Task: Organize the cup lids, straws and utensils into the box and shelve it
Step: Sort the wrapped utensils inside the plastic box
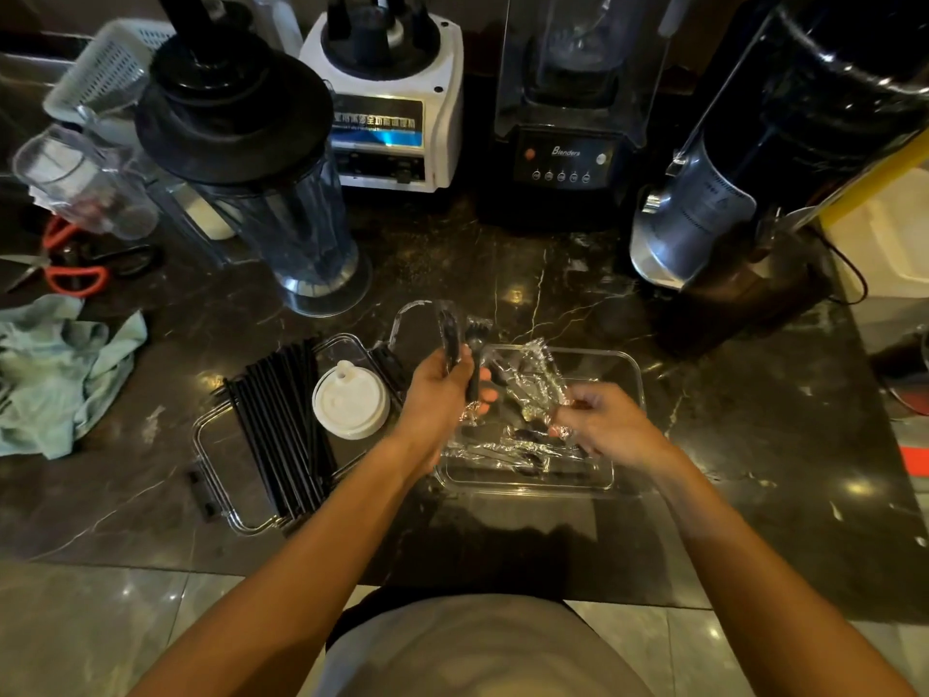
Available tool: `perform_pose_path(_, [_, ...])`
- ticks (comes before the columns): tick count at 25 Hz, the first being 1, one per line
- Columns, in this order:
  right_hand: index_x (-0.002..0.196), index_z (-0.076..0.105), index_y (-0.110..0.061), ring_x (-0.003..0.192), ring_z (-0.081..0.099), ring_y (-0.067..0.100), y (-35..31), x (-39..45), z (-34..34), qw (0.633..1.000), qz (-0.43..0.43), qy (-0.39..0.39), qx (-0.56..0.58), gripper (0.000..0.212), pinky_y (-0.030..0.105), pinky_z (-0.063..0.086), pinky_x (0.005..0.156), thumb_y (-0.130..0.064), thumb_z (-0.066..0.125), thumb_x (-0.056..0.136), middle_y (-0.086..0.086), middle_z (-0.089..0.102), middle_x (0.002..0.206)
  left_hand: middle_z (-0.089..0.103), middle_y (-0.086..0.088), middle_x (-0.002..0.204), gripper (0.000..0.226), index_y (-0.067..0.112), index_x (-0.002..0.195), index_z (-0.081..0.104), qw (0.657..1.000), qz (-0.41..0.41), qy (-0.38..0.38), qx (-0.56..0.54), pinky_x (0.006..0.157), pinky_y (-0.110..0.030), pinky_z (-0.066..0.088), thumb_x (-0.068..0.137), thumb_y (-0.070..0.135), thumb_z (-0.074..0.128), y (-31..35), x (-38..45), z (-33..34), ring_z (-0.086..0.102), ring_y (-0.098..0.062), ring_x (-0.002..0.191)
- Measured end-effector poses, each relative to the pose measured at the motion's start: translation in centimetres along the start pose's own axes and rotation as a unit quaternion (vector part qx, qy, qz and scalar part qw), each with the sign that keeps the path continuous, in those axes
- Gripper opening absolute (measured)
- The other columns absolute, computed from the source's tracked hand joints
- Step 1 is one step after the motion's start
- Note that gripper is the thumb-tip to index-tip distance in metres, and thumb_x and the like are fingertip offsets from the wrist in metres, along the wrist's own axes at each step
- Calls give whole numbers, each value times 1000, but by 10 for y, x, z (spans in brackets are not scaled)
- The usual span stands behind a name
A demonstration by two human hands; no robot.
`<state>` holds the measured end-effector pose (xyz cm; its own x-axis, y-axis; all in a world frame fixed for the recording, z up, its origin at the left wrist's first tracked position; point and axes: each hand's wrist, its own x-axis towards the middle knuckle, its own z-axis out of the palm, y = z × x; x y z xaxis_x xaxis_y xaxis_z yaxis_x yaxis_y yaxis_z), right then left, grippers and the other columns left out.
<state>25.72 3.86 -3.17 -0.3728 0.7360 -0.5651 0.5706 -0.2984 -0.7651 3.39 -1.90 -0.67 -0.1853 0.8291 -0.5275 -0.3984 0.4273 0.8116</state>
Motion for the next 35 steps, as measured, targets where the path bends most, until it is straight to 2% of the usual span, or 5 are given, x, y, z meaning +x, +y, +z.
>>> perform_pose_path(7, [89, 67, 0, 41, 38, 17, -11, -35, -4, 988, -72, 42, 133, 23, 31, 35, 48, -14, 56, 103, 23, 61, 64, 75, -12, 115, 24, 10, 130, 57, 999, -37, -26, 28, 78, -28, 64, 110, 17, 47, -20, 0, 29, 79, -16, 93])
perform_pose_path(17, [119, 53, -21, 59, 66, 3, -13, -49, 42, 965, -102, 166, -176, 21, 18, 47, 43, -18, 61, 100, -5, 66, 70, 73, -5, 128, 32, 16, 135, 61, 992, -70, -104, 7, 108, -42, 48, 105, 24, 57, -33, -1, 45, 66, -20, 124])
perform_pose_path(25, [102, 66, -35, 58, 61, -1, -5, -40, 38, 964, -132, 135, -189, 12, 12, 36, 51, -26, 58, 103, -16, 65, 70, 75, -11, 114, 22, 11, 127, 59, 997, -54, -61, -15, 81, -31, 64, 109, 18, 49, -20, 8, 25, 78, -22, 102])
perform_pose_path(30, [131, 57, -24, 133, 47, 26, -1, -17, 37, 917, 19, 18, -399, 56, 45, 42, 108, -44, 79, 84, 3, 56, 135, 78, -7, 100, 20, 14, 125, 60, 998, -36, -15, -40, 65, -26, 62, 108, 20, 51, -2, 14, 5, 79, -17, 79])
perform_pose_path(35, [101, 59, -25, 101, 60, 17, -10, 3, 46, 910, 23, -37, -412, 28, 34, 43, 83, -33, 80, 84, -6, 62, 102, 81, -3, 94, 15, 20, 120, 61, 999, -23, -6, -47, 67, -27, 63, 108, 21, 51, 2, 12, -9, 80, -18, 82])
